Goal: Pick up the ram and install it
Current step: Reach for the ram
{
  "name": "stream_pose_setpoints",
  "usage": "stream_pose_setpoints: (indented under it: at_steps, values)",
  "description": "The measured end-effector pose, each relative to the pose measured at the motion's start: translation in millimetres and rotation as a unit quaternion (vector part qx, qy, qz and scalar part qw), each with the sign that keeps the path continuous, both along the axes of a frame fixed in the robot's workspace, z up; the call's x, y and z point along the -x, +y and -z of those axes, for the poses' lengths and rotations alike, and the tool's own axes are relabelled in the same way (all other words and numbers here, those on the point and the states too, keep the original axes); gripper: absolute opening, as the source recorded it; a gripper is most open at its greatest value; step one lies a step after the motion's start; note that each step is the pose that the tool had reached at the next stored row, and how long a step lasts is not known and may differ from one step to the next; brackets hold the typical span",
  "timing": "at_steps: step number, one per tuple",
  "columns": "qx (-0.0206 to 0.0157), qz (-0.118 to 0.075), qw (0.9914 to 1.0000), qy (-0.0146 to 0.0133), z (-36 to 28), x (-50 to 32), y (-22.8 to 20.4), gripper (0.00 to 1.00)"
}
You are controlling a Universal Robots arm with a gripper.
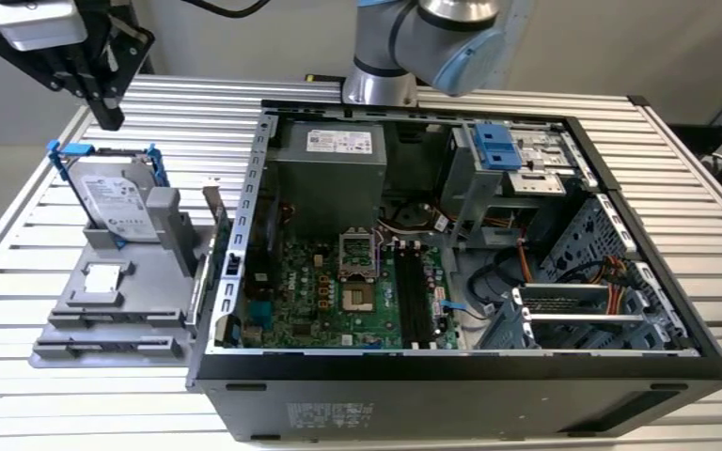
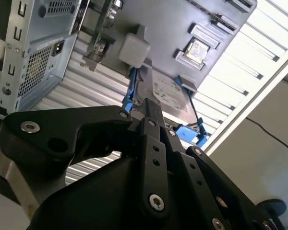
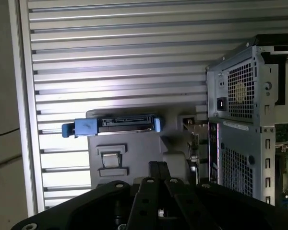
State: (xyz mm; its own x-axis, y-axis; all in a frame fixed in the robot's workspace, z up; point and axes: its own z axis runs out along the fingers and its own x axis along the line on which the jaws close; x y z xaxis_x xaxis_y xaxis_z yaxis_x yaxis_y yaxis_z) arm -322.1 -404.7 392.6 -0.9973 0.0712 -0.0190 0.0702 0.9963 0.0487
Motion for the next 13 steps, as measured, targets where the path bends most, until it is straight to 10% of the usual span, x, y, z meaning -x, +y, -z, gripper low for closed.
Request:
stream_pose_setpoints:
  at_steps: [13]
  values:
    - [0.0000,0.000,1.00000,0.0000,0.0,29.4,-2.0,0.00]
